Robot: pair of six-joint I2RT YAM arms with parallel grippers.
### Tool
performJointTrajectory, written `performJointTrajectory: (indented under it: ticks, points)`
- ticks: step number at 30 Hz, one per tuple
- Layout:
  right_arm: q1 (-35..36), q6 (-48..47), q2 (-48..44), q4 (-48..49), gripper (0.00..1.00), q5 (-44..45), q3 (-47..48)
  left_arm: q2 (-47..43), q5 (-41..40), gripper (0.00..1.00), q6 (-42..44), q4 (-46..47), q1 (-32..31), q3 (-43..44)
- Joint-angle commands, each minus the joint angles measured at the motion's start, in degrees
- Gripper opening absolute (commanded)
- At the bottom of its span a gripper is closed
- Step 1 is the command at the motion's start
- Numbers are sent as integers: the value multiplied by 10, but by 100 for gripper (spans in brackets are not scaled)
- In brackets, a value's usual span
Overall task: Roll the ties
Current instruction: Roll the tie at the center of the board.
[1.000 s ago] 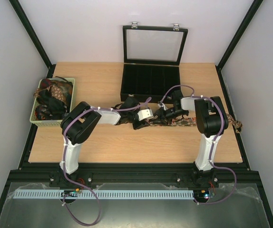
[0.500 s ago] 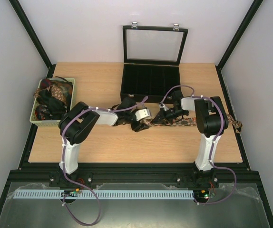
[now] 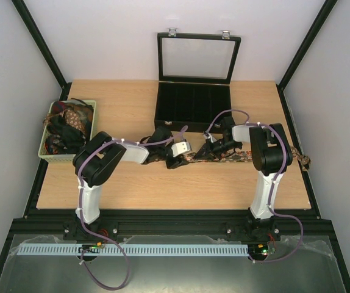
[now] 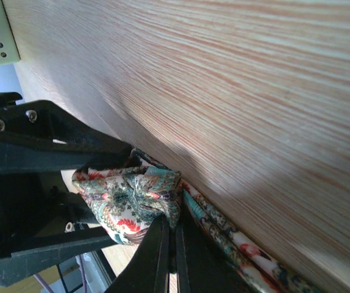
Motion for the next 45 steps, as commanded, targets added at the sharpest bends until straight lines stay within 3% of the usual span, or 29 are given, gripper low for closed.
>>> performJointTrajectory:
  ticks: [1,13,27,37,45]
  points:
    - [5,-5,34,-30,1,68,-20,-30,18,44,-2,2,-15,16]
    - [10,-5,29,-28,2,65,-27,64,-21,40,-31,-8,-43,103]
    - [7,-21,7,-32,7,28,-25,77,-45,40,27,-88,-27,71]
    - [-13,-39,-39,-81,30,8,-4,97,-75,35,20,-134,-28,103]
    - [-12,4,-62,-78,38,-33,6,93,-90,34,21,-149,-30,97]
